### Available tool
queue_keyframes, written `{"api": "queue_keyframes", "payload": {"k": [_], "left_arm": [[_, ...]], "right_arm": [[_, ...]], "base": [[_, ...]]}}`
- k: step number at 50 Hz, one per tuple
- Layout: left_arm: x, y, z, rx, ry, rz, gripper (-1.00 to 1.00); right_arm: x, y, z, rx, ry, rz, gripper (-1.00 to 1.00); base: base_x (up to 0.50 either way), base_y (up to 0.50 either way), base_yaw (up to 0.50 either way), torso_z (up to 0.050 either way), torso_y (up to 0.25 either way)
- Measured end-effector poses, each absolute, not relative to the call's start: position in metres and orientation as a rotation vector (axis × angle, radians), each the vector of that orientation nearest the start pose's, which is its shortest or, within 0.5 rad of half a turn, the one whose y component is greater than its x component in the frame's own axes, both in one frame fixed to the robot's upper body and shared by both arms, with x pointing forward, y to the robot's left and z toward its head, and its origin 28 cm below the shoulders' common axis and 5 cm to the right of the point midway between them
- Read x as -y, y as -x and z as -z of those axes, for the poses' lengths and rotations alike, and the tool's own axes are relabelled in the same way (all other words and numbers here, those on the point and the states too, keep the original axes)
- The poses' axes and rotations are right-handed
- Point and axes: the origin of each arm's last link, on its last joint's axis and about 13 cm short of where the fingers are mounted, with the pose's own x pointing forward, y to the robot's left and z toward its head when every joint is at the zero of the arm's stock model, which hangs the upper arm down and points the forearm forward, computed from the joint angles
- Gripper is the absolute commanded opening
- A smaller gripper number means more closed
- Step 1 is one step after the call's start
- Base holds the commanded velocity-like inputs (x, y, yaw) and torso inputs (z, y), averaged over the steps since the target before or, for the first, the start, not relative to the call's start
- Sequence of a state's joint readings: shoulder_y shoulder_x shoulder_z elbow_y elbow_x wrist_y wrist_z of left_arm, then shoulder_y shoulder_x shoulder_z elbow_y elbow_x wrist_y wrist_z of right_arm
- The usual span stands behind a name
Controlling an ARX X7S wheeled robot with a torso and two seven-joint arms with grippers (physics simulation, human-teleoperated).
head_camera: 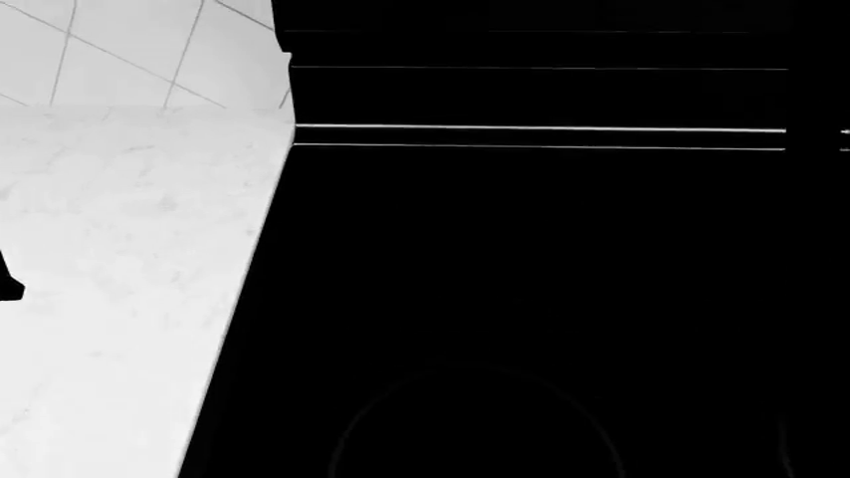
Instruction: Pick the broccoli from the counter and place it in the microwave.
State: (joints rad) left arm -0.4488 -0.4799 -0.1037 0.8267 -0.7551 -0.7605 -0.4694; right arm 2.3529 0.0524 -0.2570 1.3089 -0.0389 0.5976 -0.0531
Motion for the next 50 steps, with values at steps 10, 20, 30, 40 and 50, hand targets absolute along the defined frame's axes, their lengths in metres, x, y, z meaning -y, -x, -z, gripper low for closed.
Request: {"api": "queue_keyframes", "payload": {"k": [10,20,30,40,50], "left_arm": [[-0.248,-0.209,-0.230,0.421,0.052,-0.018,1.00],[-0.248,-0.208,-0.231,0.420,0.051,-0.018,1.00],[-0.248,-0.206,-0.231,0.420,0.051,-0.018,1.00],[-0.248,-0.204,-0.231,0.418,0.050,-0.019,1.00],[-0.248,-0.203,-0.229,0.415,0.049,-0.019,1.00]], "right_arm": [[0.126,-0.317,-0.567,0.427,0.232,0.160,-1.00],[0.128,-0.321,-0.562,0.412,0.225,0.165,-1.00],[0.132,-0.330,-0.551,0.372,0.208,0.177,-1.00],[0.132,-0.332,-0.549,0.375,0.191,0.181,-1.00],[0.132,-0.332,-0.548,0.384,0.198,0.181,1.00]], "base": [[0.50,0.00,0.00,0.000,0.001],[0.30,0.00,0.00,0.000,0.001],[0.00,0.00,0.00,0.000,0.000],[0.00,0.00,0.00,0.000,0.000],[0.00,0.00,0.00,0.000,0.000]]}}
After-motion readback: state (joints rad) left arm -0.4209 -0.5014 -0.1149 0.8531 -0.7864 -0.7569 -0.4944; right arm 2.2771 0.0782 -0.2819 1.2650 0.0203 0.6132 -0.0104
